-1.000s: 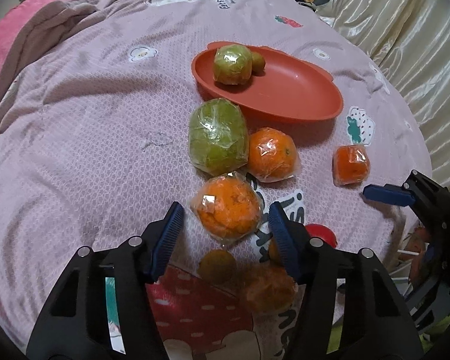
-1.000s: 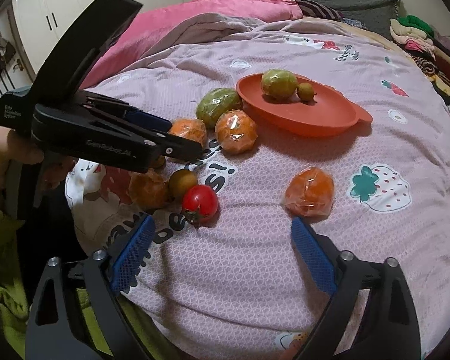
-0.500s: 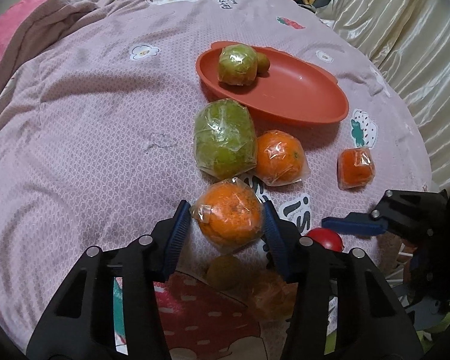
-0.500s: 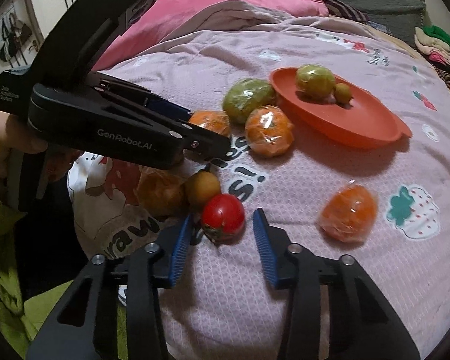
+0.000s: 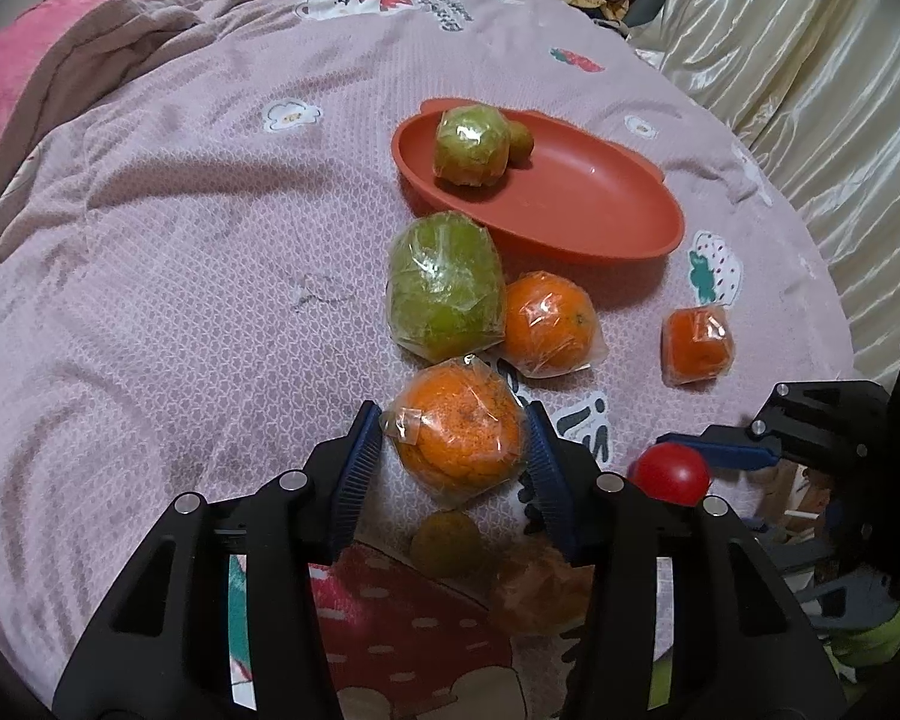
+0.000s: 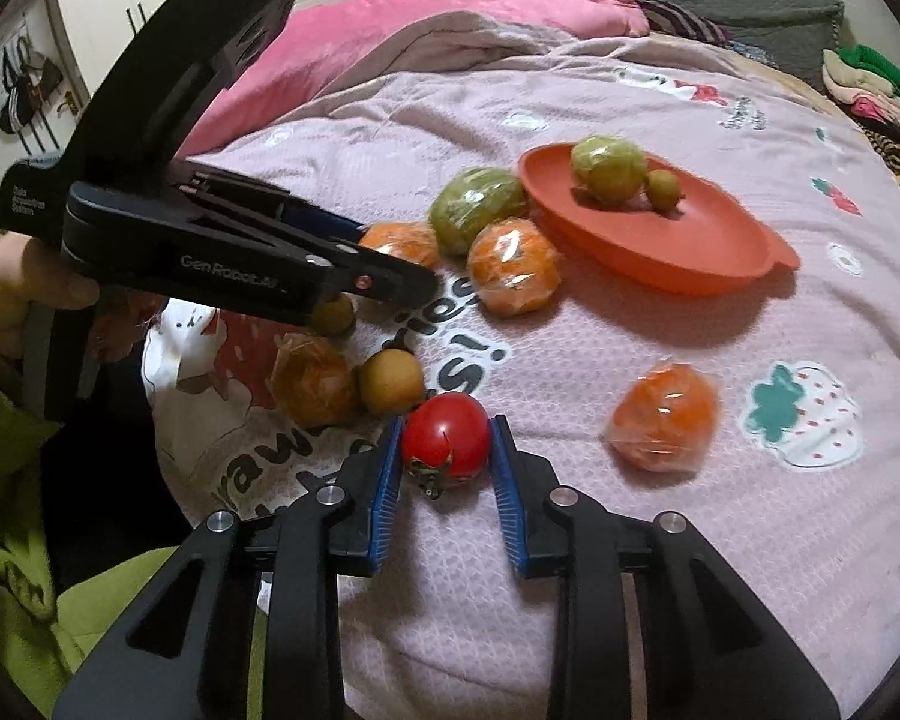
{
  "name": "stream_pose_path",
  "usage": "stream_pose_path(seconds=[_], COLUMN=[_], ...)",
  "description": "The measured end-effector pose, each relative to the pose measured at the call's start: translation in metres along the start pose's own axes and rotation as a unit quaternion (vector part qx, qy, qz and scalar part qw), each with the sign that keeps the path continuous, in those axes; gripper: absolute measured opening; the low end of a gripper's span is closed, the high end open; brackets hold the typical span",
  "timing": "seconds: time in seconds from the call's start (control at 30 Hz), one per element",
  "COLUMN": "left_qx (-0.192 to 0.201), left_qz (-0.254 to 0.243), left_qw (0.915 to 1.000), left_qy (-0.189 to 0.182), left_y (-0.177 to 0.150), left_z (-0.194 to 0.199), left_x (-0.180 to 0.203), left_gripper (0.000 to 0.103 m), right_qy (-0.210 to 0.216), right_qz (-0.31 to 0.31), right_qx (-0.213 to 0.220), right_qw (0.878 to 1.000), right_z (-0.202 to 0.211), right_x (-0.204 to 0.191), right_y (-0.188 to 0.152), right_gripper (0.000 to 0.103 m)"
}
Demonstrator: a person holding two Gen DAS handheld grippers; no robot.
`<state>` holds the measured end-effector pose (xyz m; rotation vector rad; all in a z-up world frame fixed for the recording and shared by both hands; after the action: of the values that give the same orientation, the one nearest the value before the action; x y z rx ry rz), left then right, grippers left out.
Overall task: Organize fruits
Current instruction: 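Carry the tangerine with left tool while right tool carries the tomato toward the plate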
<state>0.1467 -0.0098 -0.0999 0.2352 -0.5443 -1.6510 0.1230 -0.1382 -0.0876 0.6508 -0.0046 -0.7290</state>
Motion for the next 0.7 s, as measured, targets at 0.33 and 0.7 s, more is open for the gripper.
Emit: stream_pose_path(seconds=[0.33, 0.7], left_qx=[0.022, 0.032], left_qz=[-0.003, -0.016], left_qw=[0.9997, 0.9993], left_qy=[0.006, 0.009], left_y=[0.008, 0.023], left_z=[0.026, 0.033], left_x=[0.004, 0.017], left_gripper=[0.04, 0.04], right_qy=[-0.015, -0.026], right_qz=[-0.017, -0.021], right_qx=[0.039, 0.067], right_qw=[0.999, 0.997], right_z=[0.028, 0.047], right_x=[0.02, 0.036], right_y=[0.018, 0.037], right_gripper=[0.027, 0.027])
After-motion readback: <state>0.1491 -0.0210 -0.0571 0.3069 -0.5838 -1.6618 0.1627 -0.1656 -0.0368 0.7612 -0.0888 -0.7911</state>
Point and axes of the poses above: each gripper's, at about its wrist camera, not at the fingertips, and z roughly against the way its jaws point, x to its right, y to its top, the point moved 8 cm from there along -z, roughly the way its jaws point, and after that the axes turned 8 degrees about -z, right-handed, at the moved point
